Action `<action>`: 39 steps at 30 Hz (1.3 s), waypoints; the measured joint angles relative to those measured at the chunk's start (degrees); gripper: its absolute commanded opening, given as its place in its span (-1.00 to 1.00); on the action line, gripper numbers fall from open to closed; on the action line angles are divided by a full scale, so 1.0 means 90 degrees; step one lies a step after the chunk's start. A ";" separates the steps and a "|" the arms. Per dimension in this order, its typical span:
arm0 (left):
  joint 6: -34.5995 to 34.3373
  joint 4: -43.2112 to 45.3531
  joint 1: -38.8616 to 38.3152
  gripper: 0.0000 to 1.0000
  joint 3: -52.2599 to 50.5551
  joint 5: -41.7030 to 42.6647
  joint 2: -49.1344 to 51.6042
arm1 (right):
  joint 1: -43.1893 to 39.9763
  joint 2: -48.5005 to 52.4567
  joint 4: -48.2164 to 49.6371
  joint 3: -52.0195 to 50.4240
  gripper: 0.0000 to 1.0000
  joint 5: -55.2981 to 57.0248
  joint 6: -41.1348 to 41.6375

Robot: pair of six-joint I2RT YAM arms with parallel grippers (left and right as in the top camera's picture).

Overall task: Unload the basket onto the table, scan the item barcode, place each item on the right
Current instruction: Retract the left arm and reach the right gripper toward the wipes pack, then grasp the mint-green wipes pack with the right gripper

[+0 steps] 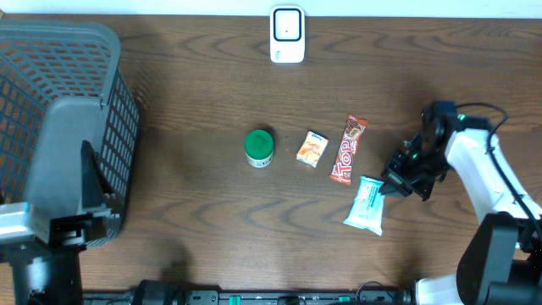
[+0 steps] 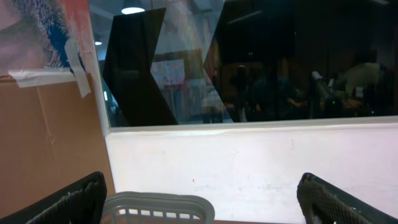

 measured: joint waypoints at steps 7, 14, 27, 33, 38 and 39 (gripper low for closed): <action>0.0000 0.0151 0.0000 0.96 -0.0260 0.0000 0.0010 | 0.0000 -0.0051 -0.0559 0.0520 0.99 -0.0352 0.0646; 0.0000 0.0194 0.0000 0.96 -0.0262 0.0000 0.0010 | 0.0000 -0.0051 -0.0374 0.0294 0.98 0.1236 0.0449; 0.0000 0.0206 0.0000 0.96 -0.0265 0.0070 0.0010 | 0.0046 -0.0294 0.2535 -0.2375 -0.81 0.0379 0.0318; 0.0000 0.0202 0.0000 0.96 -0.0265 0.0070 0.0010 | 0.0058 -0.0483 0.3861 -0.2807 -0.97 -0.0457 0.0287; 0.0000 0.0199 0.0000 0.96 -0.0265 0.0070 0.0010 | 0.0058 -0.0289 0.3932 -0.2701 -0.97 -0.0908 0.0566; 0.0000 0.0202 0.0000 0.96 -0.0265 0.0070 0.0010 | 0.0058 -0.0228 0.3859 -0.2637 -0.97 -0.1100 0.0704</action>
